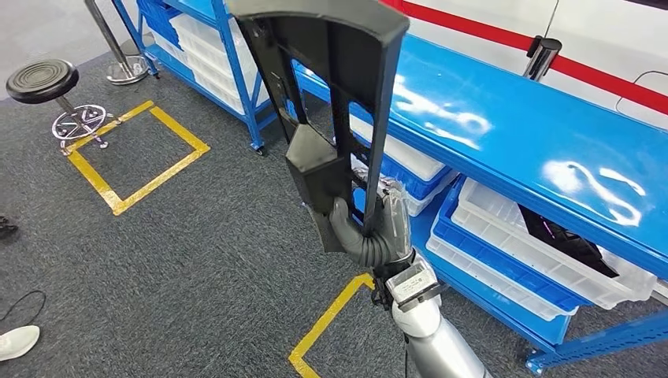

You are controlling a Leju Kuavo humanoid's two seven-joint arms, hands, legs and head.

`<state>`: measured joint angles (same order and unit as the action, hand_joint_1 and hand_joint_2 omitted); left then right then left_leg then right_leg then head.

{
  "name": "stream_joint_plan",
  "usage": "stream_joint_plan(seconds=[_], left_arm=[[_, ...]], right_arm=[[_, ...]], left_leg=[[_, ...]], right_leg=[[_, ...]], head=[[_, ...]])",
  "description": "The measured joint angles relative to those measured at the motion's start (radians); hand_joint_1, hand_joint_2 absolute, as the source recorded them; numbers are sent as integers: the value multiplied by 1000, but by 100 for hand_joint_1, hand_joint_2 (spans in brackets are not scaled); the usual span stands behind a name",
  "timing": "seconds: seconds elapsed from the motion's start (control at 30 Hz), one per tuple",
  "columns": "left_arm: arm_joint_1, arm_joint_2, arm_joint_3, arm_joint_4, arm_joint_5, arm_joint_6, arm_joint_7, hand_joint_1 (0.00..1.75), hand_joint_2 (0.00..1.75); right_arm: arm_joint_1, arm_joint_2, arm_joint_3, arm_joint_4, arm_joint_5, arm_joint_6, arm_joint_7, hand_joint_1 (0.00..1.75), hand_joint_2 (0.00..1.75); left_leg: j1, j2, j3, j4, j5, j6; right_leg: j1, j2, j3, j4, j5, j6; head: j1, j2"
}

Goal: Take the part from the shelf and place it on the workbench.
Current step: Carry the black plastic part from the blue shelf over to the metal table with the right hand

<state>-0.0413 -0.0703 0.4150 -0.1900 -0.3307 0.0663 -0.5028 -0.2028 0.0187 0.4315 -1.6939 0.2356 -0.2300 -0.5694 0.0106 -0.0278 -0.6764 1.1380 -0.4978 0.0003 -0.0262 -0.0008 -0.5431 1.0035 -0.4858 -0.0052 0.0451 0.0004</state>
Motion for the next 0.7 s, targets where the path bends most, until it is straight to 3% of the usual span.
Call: stream_joint_plan(seconds=[0.07,0.1,0.13,0.2,0.27,0.3,0.37,0.4,0.47,0.53,0.6,0.63,0.7], left_arm=[[-2,0,0,0,-4,1,0,0,175],[-2,0,0,0,-5,1,0,0,175],[-1,0,0,0,-5,1,0,0,175],[-1,0,0,0,-6,2,0,0,175],[-4,1,0,-1,-9,3,0,0,175],[-6,1,0,-1,-11,4,0,0,175],[-8,2,0,-1,-13,5,1,0,175],[-7,2,0,-1,-14,6,1,0,175],[-7,2,1,-1,-15,8,3,0,175],[-10,2,1,0,-19,8,3,0,175],[-10,2,1,0,-22,8,3,0,175],[-9,2,1,0,-23,7,3,0,175],[-7,0,2,0,-23,6,3,0,175]], right_arm=[[7,1,-1,-7,7,0,-2,175,175],[11,1,-1,-9,9,0,-2,175,175],[13,2,-1,-10,11,0,-2,175,175],[16,3,-1,-16,13,0,-2,175,175],[17,6,-2,-24,15,1,-1,175,175],[17,8,-3,-27,16,3,-1,175,175],[19,12,-6,-30,20,10,1,175,175],[20,15,-7,-31,23,15,2,175,175],[21,19,-10,-35,30,20,3,175,175],[25,19,-16,-37,34,24,3,175,175],[33,17,-20,-37,36,30,4,175,175],[35,17,-21,-37,37,32,4,175,175],[35,16,-21,-37,41,37,5,175,175]], left_leg=[[5,21,-68,136,-55,-8],[7,24,-86,169,-61,-10],[8,26,-83,161,-47,-11],[9,48,-16,37,16,-7],[2,81,52,-88,55,2],[-3,88,66,-115,59,8],[-9,70,65,-125,59,20],[-8,61,68,-130,63,27],[-4,41,75,-143,72,41],[-3,18,77,-147,77,48],[-3,-10,76,-146,78,50],[-3,-24,76,-145,78,50],[-3,-54,75,-139,76,47]], right_leg=[[4,-25,1,0,-3,-6],[5,-37,1,0,-4,-7],[6,-48,2,0,-5,-7],[7,-68,5,0,-7,-6],[14,-83,8,1,-12,0],[17,-91,9,0,-14,5],[20,-107,13,-4,-17,15],[20,-105,12,-1,-20,20],[20,-64,-8,49,-48,22],[16,-17,-68,173,-103,14],[14,-5,-124,275,-134,15],[14,-3,-128,274,-124,23],[9,11,-80,159,-63,43]], head=[[-1,0],[-1,0],[-1,0],[-1,0],[0,0],[1,0],[4,0],[4,0],[5,0],[6,0],[6,0],[6,0],[6,0]])
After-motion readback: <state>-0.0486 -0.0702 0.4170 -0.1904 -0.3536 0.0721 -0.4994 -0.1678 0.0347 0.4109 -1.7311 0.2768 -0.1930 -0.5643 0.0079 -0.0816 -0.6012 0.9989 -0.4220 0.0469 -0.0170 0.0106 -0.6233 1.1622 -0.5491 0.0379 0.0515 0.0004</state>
